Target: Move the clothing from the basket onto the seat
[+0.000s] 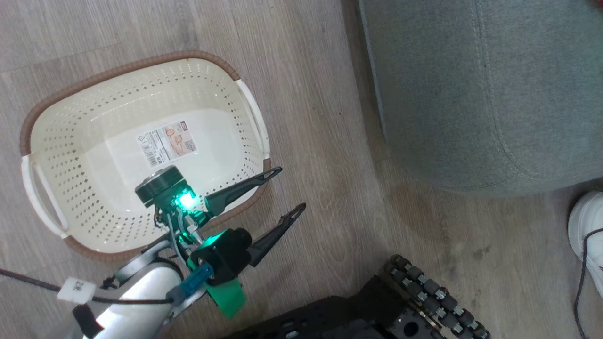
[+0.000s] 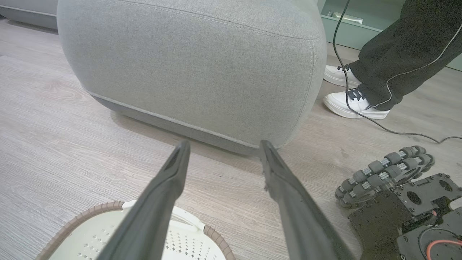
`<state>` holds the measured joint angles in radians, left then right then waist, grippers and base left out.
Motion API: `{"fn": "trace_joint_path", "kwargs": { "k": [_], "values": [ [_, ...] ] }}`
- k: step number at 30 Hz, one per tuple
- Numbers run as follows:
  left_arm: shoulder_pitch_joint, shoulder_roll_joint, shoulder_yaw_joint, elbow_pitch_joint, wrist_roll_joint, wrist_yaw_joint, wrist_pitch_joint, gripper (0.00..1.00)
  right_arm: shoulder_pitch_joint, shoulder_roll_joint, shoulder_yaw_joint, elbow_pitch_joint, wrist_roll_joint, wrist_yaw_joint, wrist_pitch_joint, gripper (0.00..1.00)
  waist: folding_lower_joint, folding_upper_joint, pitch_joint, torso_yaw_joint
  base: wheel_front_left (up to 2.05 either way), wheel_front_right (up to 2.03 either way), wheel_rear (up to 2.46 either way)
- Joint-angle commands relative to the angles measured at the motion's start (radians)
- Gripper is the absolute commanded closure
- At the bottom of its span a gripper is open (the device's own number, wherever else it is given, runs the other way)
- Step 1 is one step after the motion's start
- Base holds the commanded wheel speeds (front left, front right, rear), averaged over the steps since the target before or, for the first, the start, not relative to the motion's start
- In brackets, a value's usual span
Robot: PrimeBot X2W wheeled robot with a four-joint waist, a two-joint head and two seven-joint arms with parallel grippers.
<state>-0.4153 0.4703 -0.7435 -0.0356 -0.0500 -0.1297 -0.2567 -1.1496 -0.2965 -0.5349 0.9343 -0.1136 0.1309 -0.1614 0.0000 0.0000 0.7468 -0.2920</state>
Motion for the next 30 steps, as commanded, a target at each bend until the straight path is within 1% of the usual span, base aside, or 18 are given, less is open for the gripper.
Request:
{"fn": "trace_joint_path", "kwargs": {
  "k": [1,5,6,7,8,9,13,16,19,23,28,29,30],
  "values": [
    [-0.006,0.012,0.026,-0.037,0.008,-0.001,-0.005,0.0,-0.018,-0.011,-0.005,-0.01,-0.013,0.0,-0.012,1.0,0.0,0.0,-0.002,-0.002,0.0,0.0,0.0],
    [-0.004,0.009,0.021,-0.037,0.01,-0.001,-0.005,0.0,-0.038,-0.013,-0.025,0.041,-0.029,0.0,-0.018,1.0,0.0,0.0,-0.008,-0.006,0.0,0.0,0.0],
    [-0.004,0.008,0.019,-0.036,0.01,-0.001,-0.005,0.0,-0.042,-0.014,-0.032,0.051,-0.031,0.0,-0.025,0.91,0.0,0.0,-0.01,-0.007,0.0,0.0,0.0],
    [-0.004,0.007,0.018,-0.034,0.009,-0.001,-0.005,0.0,-0.045,-0.015,-0.038,0.059,-0.033,0.0,-0.032,0.73,0.0,0.0,-0.013,-0.008,0.0,0.0,0.0],
    [-0.004,0.005,0.017,-0.033,0.009,-0.001,-0.005,0.0,-0.047,-0.016,-0.04,0.067,-0.038,0.0,-0.038,0.12,0.0,0.0,-0.017,-0.009,0.0,0.0,0.0],
    [-0.004,0.003,0.015,-0.031,0.008,-0.001,-0.005,0.0,-0.049,-0.017,-0.044,0.075,-0.041,0.0,-0.043,0.0,0.0,0.0,-0.021,-0.01,0.0,0.0,0.0],
    [-0.004,-0.007,0.009,-0.023,0.006,-0.001,-0.005,0.0,-0.051,-0.029,-0.049,0.106,-0.054,0.0,-0.058,0.0,0.0,0.0,-0.044,-0.01,0.0,0.0,0.0],
    [-0.005,-0.02,0.001,-0.016,0.005,-0.001,-0.005,0.0,-0.043,-0.032,-0.032,0.118,-0.066,0.0,-0.072,0.0,0.0,0.0,-0.076,-0.007,0.0,0.0,0.0],
    [-0.002,-0.05,0.034,-0.011,-0.008,0.009,-0.005,0.0,-0.02,-0.041,0.023,0.128,-0.087,0.0,-0.083,0.0,0.0,0.0,-0.116,-0.005,0.0,0.0,0.0],
    [0.004,-0.082,0.05,0.0,-0.006,0.008,-0.005,0.0,0.005,-0.053,0.116,0.134,-0.082,0.0,-0.093,0.0,0.0,0.0,-0.18,-0.006,0.0,0.0,0.0],
    [0.029,-0.126,0.074,0.017,-0.011,0.007,-0.005,0.0,0.036,-0.058,0.254,0.097,-0.04,0.0,-0.099,0.0,0.0,0.0,-0.27,-0.014,0.0,0.0,0.0],
    [0.029,-0.126,0.074,0.017,-0.011,0.007,-0.005,0.0,0.036,-0.058,0.254,0.097,-0.04,0.0,-0.099,0.0,0.0,0.0,-0.27,-0.014,0.0,0.0,0.0],
    [0.037,-0.137,0.083,0.02,-0.014,0.008,-0.005,0.0,0.044,-0.059,0.281,0.079,-0.023,0.0,-0.1,0.0,0.0,0.0,-0.288,-0.014,0.0,0.0,0.0]
  ]
}}
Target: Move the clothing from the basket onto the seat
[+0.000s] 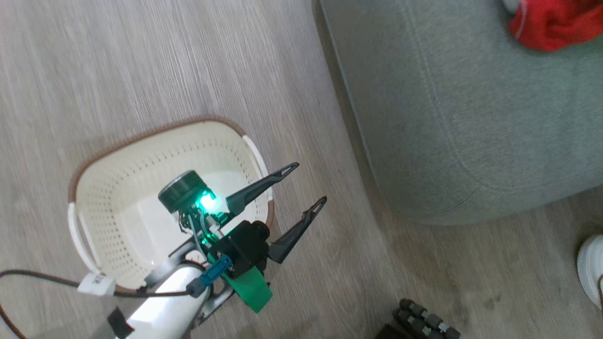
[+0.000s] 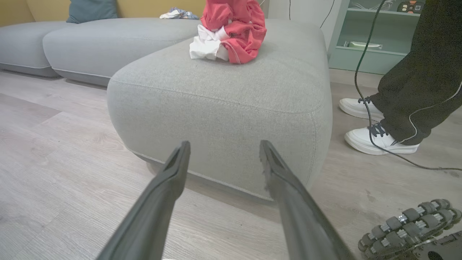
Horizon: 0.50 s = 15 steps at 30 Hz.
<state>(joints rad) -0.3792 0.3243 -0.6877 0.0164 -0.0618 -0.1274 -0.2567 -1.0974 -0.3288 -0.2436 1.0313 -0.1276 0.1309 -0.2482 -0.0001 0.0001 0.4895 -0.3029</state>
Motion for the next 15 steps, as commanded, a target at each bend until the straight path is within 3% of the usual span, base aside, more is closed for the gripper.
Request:
{"fn": "trace_joint_path", "kwargs": {
  "k": [1,6,15],
  "values": [
    [0.009,-0.002,0.036,-0.028,-0.005,0.006,-0.005,0.0,0.001,-0.027,0.012,-0.042,0.014,0.0,-0.013,0.0,0.0001,-0.0001,-0.051,-0.004,0.0,0.0,0.0],
    [0.065,-0.061,0.096,-0.012,-0.016,0.006,-0.005,0.0,0.098,-0.046,0.179,-0.209,0.146,0.0,-0.013,0.0,0.0001,-0.0001,-0.159,0.004,0.0,0.0,0.0],
    [0.125,-0.155,0.288,-0.021,-0.04,0.017,-0.005,0.0,0.339,-0.09,0.318,-0.574,0.346,0.0,-0.013,0.0,0.0001,-0.0001,-0.282,0.066,0.0,0.0,0.0]
  ]
}}
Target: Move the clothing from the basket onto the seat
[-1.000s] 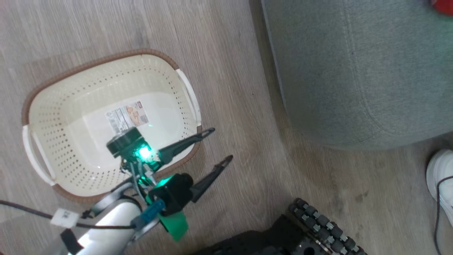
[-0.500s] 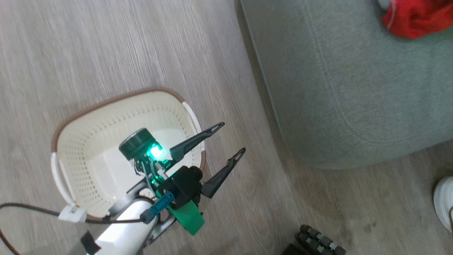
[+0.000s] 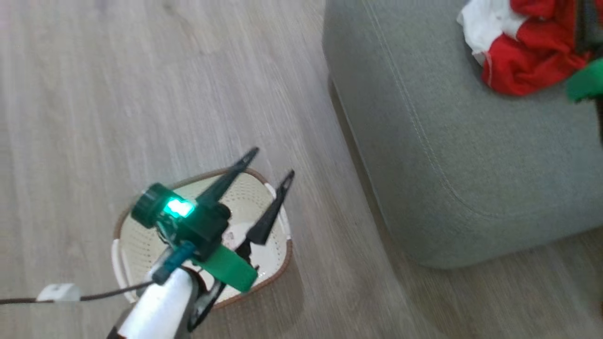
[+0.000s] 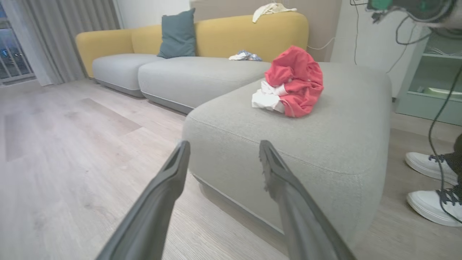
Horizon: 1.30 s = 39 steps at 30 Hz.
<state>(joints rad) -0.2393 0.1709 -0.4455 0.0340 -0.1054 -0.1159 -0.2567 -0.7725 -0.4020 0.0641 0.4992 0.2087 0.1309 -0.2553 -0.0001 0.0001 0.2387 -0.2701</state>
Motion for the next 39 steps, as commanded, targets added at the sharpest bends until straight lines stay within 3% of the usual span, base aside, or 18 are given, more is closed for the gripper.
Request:
{"fn": "trace_joint_path", "kwargs": {
  "k": [1,9,16,26,33,39],
  "values": [
    [-0.012,-0.009,0.067,-0.041,0.007,0.005,-0.005,0.0,0.046,-0.017,0.014,-0.085,0.023,0.0,-0.006,0.0,0.0001,-0.0001,-0.037,0.044,0.0,0.0,0.0],
    [0.013,-0.082,0.234,-0.052,-0.009,0.001,-0.005,0.0,0.286,0.05,0.005,-0.365,0.069,0.0,-0.006,0.0,0.0001,-0.0001,-0.091,0.142,0.0,0.0,0.0],
    [0.044,-0.114,0.328,-0.048,-0.003,0.007,-0.005,0.0,0.454,0.166,-0.024,-0.489,0.094,0.0,-0.006,0.0,0.0001,-0.0001,-0.127,0.216,0.0,0.0,0.0],
    [0.098,-0.12,0.34,-0.001,-0.012,0.068,-0.005,0.0,0.636,0.302,-0.068,-0.475,0.085,0.0,-0.006,0.0,0.0001,-0.0001,-0.158,0.3,0.0,0.0,0.0],
    [0.135,-0.121,0.336,0.02,-0.013,0.084,-0.005,0.0,0.682,0.327,-0.053,-0.439,0.026,0.0,-0.006,0.0,0.0001,-0.0001,-0.163,0.322,0.0,0.0,0.0],
    [0.155,-0.121,0.335,0.071,-0.003,0.125,-0.005,0.0,0.702,0.34,-0.032,-0.407,-0.008,0.0,-0.006,0.0,0.0001,-0.0001,-0.166,0.332,0.0,0.0,0.0]
  ]
}}
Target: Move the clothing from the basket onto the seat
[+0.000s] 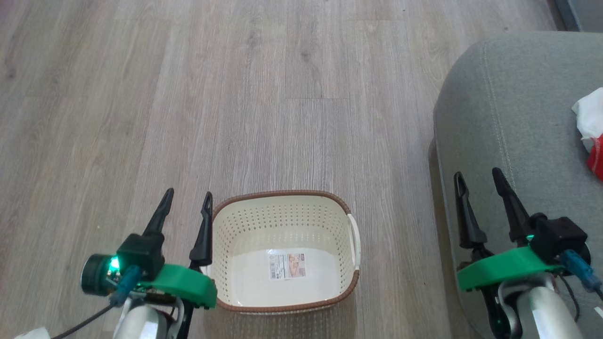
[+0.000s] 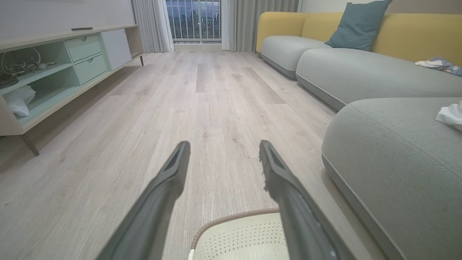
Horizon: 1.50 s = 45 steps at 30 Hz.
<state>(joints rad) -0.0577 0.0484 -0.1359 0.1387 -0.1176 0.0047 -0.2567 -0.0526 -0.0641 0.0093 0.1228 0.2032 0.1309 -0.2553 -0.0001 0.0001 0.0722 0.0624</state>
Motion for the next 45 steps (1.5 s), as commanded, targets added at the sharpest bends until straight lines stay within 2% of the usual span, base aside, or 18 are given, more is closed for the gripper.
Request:
{"fn": "trace_joint_path", "kwargs": {
  "k": [1,16,20,26,35,45],
  "values": [
    [-0.027,0.002,0.023,-0.033,0.013,0.009,-0.005,0.0,-0.017,0.004,0.024,-0.027,-0.001,0.0,-0.006,0.0,0.0001,-0.0001,0.0,0.001,0.0,0.0,0.0],
    [-0.021,0.002,0.003,-0.049,0.009,0.053,-0.005,0.0,-0.024,0.012,0.027,-0.008,0.0,0.0,-0.006,0.0,0.0001,-0.0001,-0.01,0.007,0.0,0.0,0.0],
    [-0.019,0.002,0.009,-0.058,-0.047,0.023,-0.005,0.0,-0.025,0.013,0.028,-0.008,-0.002,0.0,-0.006,0.0,0.0001,-0.0001,-0.01,0.005,0.0,0.0,0.0],
    [-0.019,0.002,0.024,-0.059,-0.072,-0.011,-0.005,0.0,-0.028,0.013,0.029,-0.01,-0.006,0.0,-0.006,0.0,0.0001,-0.0001,-0.005,0.004,0.0,0.0,0.0],
    [-0.014,0.002,0.038,-0.045,-0.095,-0.011,-0.005,0.0,-0.025,0.012,0.028,-0.009,-0.009,0.0,-0.006,0.0,0.0001,-0.0001,-0.011,0.007,0.0,0.0,0.0],
    [0.003,0.002,0.046,-0.033,-0.122,-0.034,-0.005,0.0,-0.017,0.011,0.033,-0.002,-0.008,0.0,-0.006,0.0,0.0001,-0.0001,-0.026,-0.003,0.0,0.0,0.0]
  ]
}}
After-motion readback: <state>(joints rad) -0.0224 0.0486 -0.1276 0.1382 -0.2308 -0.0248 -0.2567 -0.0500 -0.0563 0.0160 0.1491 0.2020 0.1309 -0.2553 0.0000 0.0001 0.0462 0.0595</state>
